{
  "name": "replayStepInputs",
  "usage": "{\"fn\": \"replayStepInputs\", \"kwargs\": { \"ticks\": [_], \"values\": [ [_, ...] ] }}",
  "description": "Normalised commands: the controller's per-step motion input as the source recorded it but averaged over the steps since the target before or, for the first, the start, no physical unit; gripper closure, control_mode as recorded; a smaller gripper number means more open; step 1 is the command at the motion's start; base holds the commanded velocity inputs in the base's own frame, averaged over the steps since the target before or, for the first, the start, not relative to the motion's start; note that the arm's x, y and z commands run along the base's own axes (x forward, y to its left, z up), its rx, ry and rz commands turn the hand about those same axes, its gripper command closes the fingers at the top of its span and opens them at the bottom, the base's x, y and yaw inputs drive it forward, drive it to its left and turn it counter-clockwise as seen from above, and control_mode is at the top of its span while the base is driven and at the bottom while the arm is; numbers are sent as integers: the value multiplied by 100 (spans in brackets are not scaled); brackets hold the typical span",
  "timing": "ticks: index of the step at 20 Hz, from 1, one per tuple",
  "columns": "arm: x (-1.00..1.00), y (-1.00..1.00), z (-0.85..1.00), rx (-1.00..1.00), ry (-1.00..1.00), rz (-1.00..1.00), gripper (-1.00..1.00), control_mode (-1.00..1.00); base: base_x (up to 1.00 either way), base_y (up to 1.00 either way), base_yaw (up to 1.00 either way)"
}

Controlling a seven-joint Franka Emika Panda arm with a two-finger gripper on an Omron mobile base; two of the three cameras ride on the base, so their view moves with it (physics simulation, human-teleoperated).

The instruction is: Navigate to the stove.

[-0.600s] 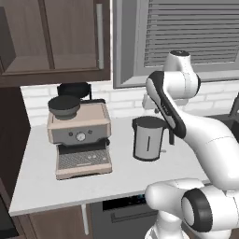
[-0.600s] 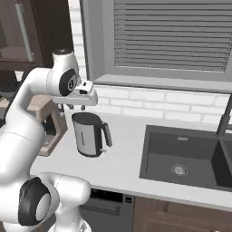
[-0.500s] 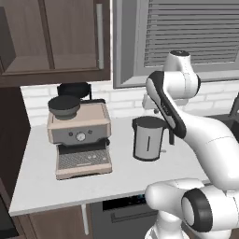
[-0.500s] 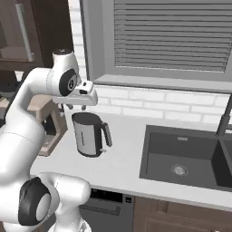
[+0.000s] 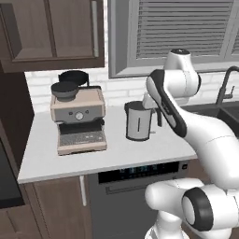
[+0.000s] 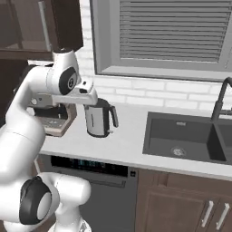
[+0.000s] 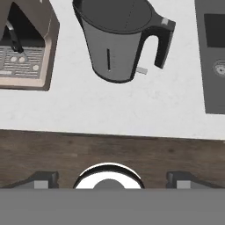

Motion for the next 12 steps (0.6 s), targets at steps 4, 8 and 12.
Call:
{"fn": "replayStepInputs", "kwargs": {
  "ticks": [4,8,12],
  "values": [
    [0,0,0,0,0,0,-100,100,-1,0,-4],
    [0,0,0,0,0,0,-100,100,-16,-13,-68],
    [0,0,0,0,0,0,-100,100,0,-7,-80]
  ]
}}
